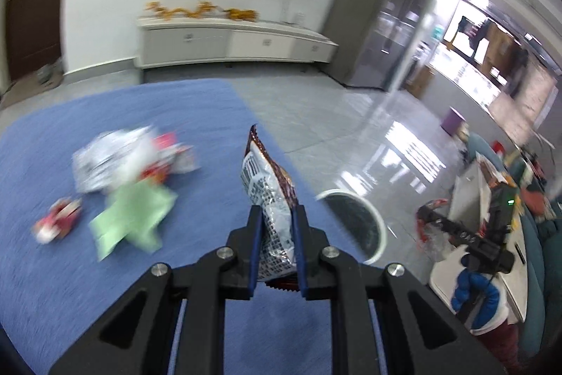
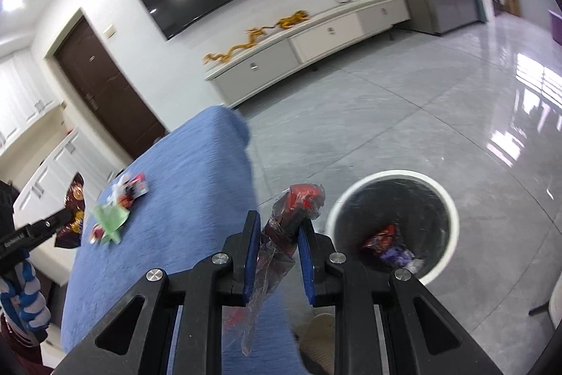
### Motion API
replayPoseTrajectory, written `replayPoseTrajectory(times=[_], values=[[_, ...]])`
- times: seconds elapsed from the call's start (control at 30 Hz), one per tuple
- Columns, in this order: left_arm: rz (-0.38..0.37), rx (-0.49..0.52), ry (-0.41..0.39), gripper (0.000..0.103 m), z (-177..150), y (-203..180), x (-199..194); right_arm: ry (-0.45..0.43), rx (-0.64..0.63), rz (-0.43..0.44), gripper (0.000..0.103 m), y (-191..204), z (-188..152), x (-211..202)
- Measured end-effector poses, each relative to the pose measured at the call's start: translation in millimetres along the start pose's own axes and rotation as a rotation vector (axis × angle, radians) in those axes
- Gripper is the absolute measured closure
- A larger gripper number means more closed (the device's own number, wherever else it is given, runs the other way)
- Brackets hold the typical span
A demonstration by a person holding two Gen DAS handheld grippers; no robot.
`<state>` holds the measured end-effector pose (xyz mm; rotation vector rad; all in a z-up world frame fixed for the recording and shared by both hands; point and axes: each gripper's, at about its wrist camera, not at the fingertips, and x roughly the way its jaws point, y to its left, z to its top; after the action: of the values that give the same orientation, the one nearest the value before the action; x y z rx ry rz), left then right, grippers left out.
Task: Collect trash
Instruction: 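Carry both wrappers over the trash bin and open both tools to drop them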
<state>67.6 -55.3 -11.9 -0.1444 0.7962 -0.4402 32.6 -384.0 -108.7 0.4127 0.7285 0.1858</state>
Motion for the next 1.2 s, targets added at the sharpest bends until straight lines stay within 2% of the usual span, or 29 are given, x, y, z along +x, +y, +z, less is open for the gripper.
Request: replayPoseTrajectory(times=[0.1,0.3,0.5,0.67,0.73,0.77,0.8,0.83,0.9,1.07,1.2], values=[[-0.068,0.079,0.028,0.087,23,-44,37,-0.005,0.035,-0.034,0.083,-24,6,1],[-0.170,0.168,0.118,0.087,48,-121,122,0.006,0.098,-0.104,0.083,-66,20,18],[-0.203,0.208,0.199,0.085,53,-165,201,0.053,0.135,-0.146,0.082,-102,26,51],[-0.211,0.215,0.252,0.084,49,-176,250,0.093,0.184,-0.168,0.081,-130,21,77],[-0.221,0.200,0.282,0.081,46,-179,268,0.103,0.202,-0.184,0.080,-138,19,83],[-0.224,0.194,0.290,0.079,45,-176,273,0.107,0.214,-0.194,0.076,-143,18,87],[-0.230,0.181,0.305,0.070,44,-176,281,0.112,0.228,-0.203,0.074,-147,17,91],[-0.234,0.171,0.313,0.052,45,-175,286,0.114,0.235,-0.211,0.068,-151,17,94],[-0.230,0.154,0.306,0.040,43,-173,292,0.117,0.239,-0.225,0.063,-155,16,97],[-0.233,0.146,0.325,0.040,39,-176,301,0.126,0.255,-0.242,0.061,-159,14,98],[-0.213,0.193,0.299,0.040,37,-176,289,0.121,0.259,-0.247,0.061,-154,15,90]])
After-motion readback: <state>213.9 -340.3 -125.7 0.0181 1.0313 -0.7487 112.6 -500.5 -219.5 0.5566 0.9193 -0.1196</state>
